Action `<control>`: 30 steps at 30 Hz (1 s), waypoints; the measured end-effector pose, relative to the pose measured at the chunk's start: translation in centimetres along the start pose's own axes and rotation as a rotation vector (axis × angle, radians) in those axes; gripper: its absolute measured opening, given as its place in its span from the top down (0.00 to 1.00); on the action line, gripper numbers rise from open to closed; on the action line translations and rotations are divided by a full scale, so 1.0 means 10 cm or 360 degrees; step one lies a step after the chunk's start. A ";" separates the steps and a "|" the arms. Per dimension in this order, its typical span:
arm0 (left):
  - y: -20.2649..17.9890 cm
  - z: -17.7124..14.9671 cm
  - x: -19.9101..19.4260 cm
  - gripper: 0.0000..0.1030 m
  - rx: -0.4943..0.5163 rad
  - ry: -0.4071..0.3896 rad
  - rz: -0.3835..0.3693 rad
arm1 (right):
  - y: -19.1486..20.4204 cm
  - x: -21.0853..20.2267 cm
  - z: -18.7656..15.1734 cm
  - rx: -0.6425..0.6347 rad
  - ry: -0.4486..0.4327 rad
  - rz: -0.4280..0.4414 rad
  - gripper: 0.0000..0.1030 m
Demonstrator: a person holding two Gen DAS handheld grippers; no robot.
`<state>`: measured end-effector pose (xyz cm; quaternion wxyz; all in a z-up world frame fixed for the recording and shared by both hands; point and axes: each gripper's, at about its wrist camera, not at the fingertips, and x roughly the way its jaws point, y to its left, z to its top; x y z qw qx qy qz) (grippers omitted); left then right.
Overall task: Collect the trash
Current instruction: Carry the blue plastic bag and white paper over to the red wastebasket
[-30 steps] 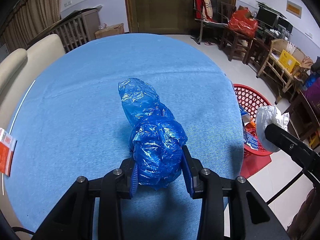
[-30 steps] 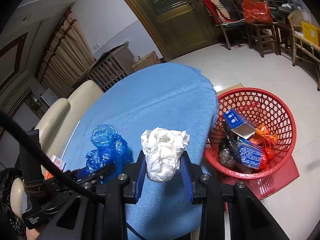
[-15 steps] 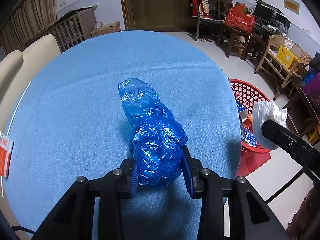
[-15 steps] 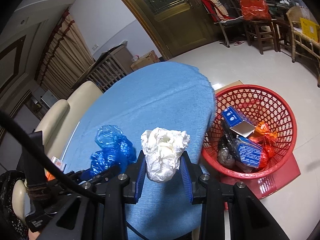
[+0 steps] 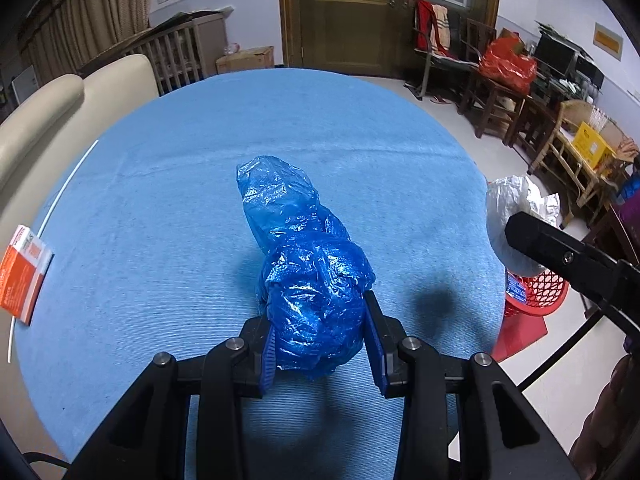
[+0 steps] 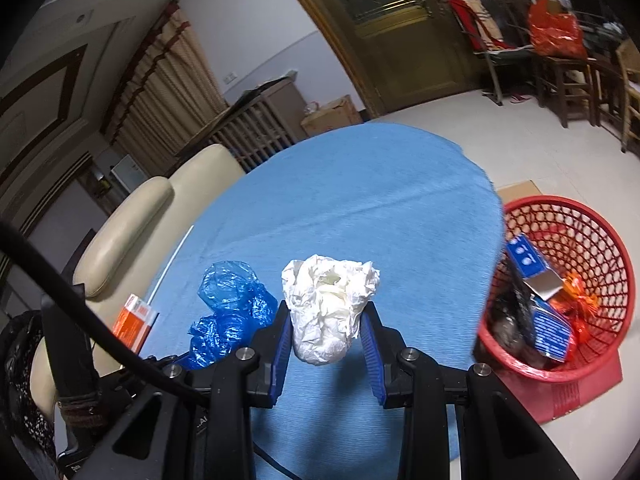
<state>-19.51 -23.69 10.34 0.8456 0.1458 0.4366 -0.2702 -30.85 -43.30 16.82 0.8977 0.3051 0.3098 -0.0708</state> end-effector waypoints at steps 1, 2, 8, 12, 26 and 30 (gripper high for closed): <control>0.00 0.00 -0.01 0.62 -0.0004 -0.0006 0.0004 | 0.02 0.01 0.00 -0.0006 0.0002 0.0006 0.66; 0.02 -0.01 -0.02 0.62 -0.0011 -0.0010 0.0005 | 0.04 0.02 -0.01 -0.0011 0.0004 0.0010 0.66; 0.01 -0.07 -0.05 0.62 -0.0032 -0.0020 0.0014 | 0.10 0.05 -0.05 -0.0027 0.0021 0.0025 0.66; -0.07 -0.02 -0.02 0.62 -0.0011 -0.0018 -0.0001 | 0.06 0.03 -0.04 -0.0017 0.0014 0.0012 0.66; -0.37 0.07 0.15 0.62 0.0073 0.0064 -0.0146 | -0.47 -0.35 -0.09 0.0118 -0.0062 -0.0169 0.66; -0.51 0.08 0.17 0.62 0.0115 0.0077 -0.0172 | -0.63 -0.45 -0.10 0.0160 -0.0084 -0.0212 0.66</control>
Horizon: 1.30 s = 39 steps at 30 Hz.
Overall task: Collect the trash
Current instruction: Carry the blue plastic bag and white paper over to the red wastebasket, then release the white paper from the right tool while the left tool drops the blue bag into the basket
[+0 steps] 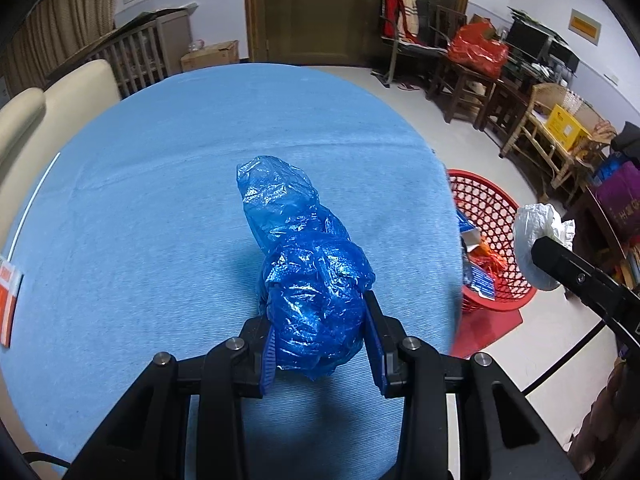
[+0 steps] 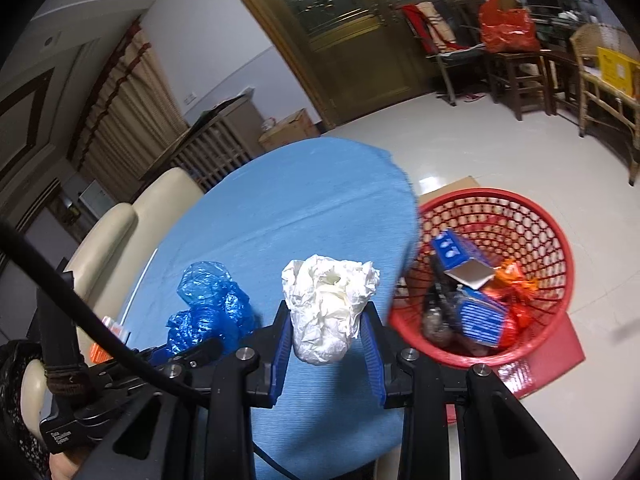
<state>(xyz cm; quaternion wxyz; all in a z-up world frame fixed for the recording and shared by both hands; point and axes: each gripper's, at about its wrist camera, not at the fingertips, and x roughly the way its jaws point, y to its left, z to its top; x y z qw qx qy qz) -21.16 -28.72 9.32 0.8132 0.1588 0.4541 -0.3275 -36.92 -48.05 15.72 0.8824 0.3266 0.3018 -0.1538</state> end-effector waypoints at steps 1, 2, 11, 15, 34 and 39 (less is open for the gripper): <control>-0.02 0.00 0.01 0.62 0.0006 0.0002 -0.0003 | -0.03 -0.01 0.02 0.0009 -0.0003 -0.0007 0.66; -0.04 0.01 0.01 0.62 0.0018 0.0003 -0.0008 | -0.07 -0.03 0.02 0.0019 -0.0009 -0.0015 0.66; -0.21 0.04 0.04 0.62 0.0091 0.0018 -0.0045 | -0.38 -0.16 0.06 0.0095 -0.0041 -0.0092 0.66; -0.28 0.04 0.05 0.62 0.0108 0.0024 -0.0056 | -0.52 -0.22 0.08 0.0126 -0.0059 -0.0134 0.66; -0.90 0.21 0.10 0.62 0.0270 0.0019 -0.0166 | -1.32 0.09 0.52 0.0212 0.0014 -0.0405 0.21; -1.11 0.28 0.20 0.62 0.0327 0.0044 -0.0186 | -1.53 -0.11 0.51 0.0348 -0.0087 -0.0374 0.21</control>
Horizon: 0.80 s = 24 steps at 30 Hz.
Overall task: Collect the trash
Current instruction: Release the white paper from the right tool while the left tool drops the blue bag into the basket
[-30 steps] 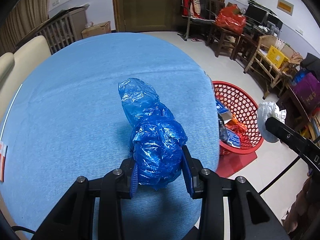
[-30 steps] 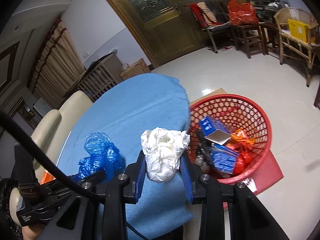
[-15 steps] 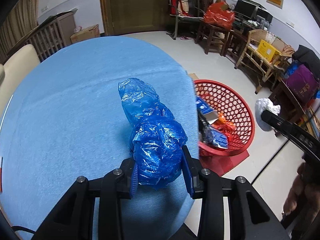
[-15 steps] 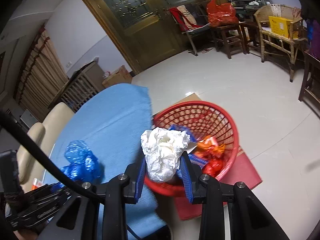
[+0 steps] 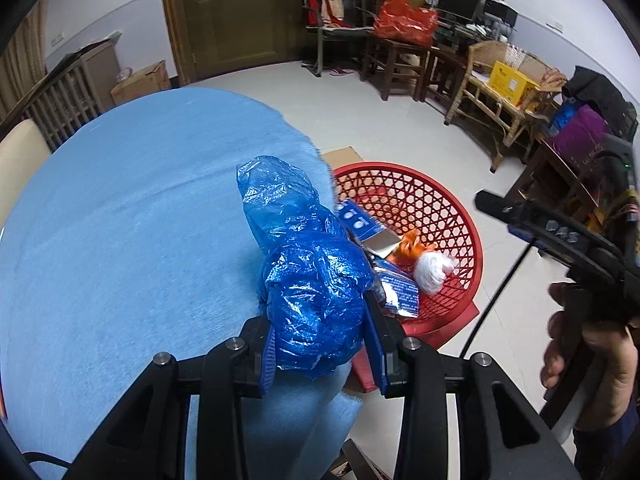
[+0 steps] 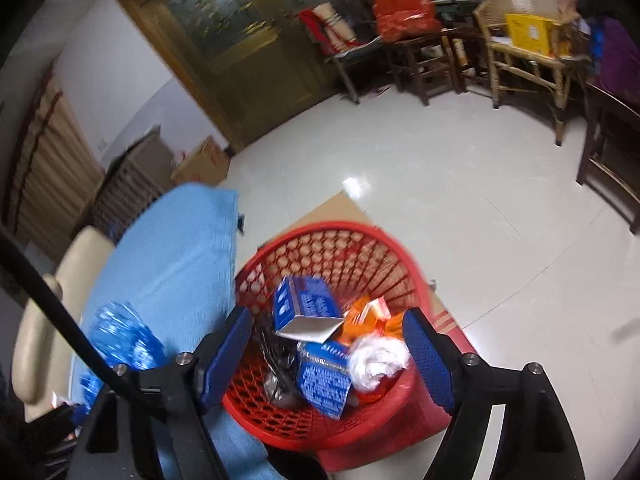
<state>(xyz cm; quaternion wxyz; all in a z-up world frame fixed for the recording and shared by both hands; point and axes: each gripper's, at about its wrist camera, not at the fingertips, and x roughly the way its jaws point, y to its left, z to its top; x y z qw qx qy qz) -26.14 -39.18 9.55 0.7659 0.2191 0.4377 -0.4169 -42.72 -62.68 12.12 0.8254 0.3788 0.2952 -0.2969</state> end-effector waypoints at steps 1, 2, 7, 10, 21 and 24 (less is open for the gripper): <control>-0.04 0.02 0.04 0.62 0.0011 0.0008 -0.0007 | -0.04 -0.05 0.01 0.0020 -0.0010 0.0004 0.21; -0.08 0.05 0.07 0.62 0.0022 0.0014 -0.0012 | -0.09 -0.09 0.02 0.0043 -0.0019 0.0010 0.21; -0.30 0.19 0.23 0.62 0.0088 0.0047 -0.0065 | -0.28 -0.36 0.00 0.0117 -0.0059 0.0015 0.21; -0.42 0.27 0.32 0.62 0.0118 0.0067 -0.0081 | -0.34 -0.43 -0.02 0.0144 -0.0055 0.0025 0.21; -0.73 0.44 0.55 0.62 0.0196 0.0117 -0.0097 | -0.35 -0.61 0.00 0.0156 -0.0103 0.0041 0.21; -0.77 0.45 0.61 0.62 0.0212 0.0133 -0.0093 | -0.33 -0.65 0.02 0.0149 -0.0120 0.0045 0.21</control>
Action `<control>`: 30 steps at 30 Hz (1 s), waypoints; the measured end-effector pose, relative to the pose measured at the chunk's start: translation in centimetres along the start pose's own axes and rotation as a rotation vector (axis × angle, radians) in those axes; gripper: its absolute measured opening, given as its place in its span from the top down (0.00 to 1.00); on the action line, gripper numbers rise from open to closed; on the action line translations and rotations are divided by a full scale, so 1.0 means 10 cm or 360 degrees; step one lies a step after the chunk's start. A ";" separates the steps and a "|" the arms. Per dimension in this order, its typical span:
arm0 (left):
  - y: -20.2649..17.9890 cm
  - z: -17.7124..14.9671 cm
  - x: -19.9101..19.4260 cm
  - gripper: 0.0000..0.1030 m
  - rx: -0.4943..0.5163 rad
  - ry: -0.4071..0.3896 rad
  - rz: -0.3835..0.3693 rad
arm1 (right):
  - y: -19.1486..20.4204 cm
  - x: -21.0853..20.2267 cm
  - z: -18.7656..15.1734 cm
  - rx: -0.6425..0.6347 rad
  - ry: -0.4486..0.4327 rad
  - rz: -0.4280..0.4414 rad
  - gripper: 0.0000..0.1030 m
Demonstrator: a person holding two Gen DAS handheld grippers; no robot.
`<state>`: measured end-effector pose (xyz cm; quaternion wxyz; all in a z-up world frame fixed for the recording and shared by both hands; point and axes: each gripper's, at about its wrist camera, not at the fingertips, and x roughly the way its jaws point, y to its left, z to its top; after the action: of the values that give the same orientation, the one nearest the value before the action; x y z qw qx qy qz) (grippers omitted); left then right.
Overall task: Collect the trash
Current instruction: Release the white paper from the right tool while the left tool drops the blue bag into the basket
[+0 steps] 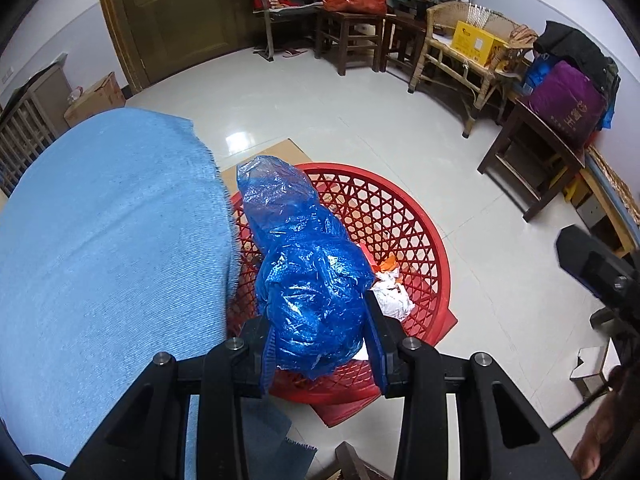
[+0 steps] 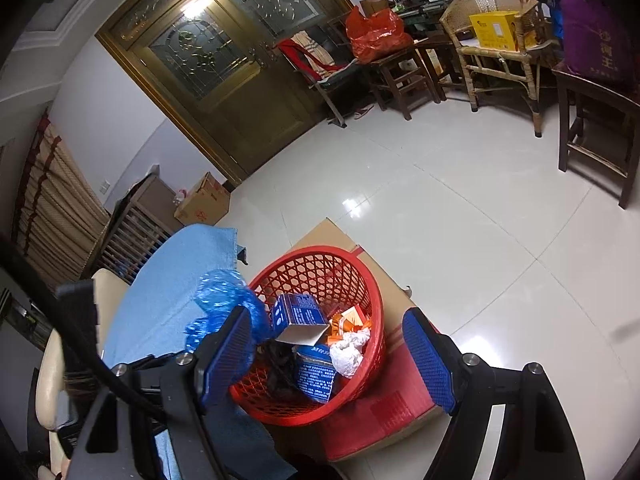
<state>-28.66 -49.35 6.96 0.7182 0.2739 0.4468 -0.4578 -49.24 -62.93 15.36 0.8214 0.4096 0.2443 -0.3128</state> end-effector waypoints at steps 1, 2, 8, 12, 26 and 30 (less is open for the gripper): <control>0.00 0.01 0.02 0.62 0.0001 0.0007 -0.0001 | 0.00 -0.01 0.01 0.0000 -0.0004 0.0003 0.21; -0.01 0.02 0.05 0.62 0.0000 0.0017 -0.0005 | 0.00 -0.02 0.01 -0.0001 -0.0008 0.0006 0.21; -0.07 0.10 0.20 0.47 0.0008 0.0085 -0.0057 | 0.02 -0.10 0.06 0.0005 -0.0039 0.0007 0.21; -0.06 0.12 0.14 0.27 -0.0001 0.0052 -0.0026 | 0.04 -0.17 0.07 -0.0002 -0.0058 0.0009 0.21; 0.24 -0.18 -0.40 0.27 -0.0096 -0.0098 -0.0018 | 0.24 -0.24 -0.12 -0.0030 -0.0044 0.0024 0.21; 0.38 -0.32 -0.56 0.26 -0.0153 -0.0139 0.0000 | 0.37 -0.27 -0.23 -0.0063 -0.0023 0.0035 0.21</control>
<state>-27.51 -42.78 10.46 0.7493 0.2187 0.4366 -0.4474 -48.78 -58.49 17.78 0.8344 0.3938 0.2400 -0.3017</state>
